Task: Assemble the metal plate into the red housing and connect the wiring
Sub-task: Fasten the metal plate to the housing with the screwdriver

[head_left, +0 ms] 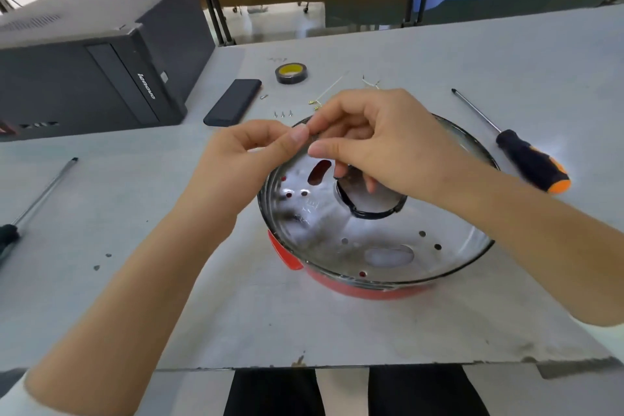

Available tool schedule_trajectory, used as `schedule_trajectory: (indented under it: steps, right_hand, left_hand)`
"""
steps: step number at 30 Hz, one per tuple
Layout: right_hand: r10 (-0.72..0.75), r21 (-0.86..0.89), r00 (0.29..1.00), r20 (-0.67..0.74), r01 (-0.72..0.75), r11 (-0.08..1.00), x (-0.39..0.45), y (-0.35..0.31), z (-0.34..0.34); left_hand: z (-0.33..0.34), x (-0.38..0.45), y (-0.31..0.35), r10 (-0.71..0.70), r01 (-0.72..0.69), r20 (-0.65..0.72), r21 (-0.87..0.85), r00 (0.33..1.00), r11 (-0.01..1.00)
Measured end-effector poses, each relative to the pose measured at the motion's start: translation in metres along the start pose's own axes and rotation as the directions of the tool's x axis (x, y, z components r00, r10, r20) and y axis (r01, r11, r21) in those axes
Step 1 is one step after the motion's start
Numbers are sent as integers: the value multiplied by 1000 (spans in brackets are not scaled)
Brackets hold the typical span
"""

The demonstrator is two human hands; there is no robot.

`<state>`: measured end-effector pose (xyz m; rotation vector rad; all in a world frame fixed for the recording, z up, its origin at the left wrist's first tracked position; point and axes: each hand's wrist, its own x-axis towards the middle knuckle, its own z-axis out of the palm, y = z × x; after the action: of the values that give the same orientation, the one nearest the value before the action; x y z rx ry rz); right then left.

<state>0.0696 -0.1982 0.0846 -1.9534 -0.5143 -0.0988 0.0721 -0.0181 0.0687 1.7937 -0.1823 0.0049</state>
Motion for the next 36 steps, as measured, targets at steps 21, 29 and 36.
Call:
schedule_trajectory:
  steps: [21, 29, 36]
  right_hand:
    - [209, -414, 937, 279, -79, 907, -9, 18, -27]
    - [256, -517, 884, 390, -20, 856, -23, 44, -14]
    - [240, -545, 877, 416, 29, 838, -24, 45, -16]
  left_hand:
    - [15, -20, -55, -55, 44, -62, -170, 997, 984]
    - [17, -17, -61, -84, 107, 74, -412, 994, 905]
    - [16, -13, -65, -99, 124, 80, -450, 992, 885]
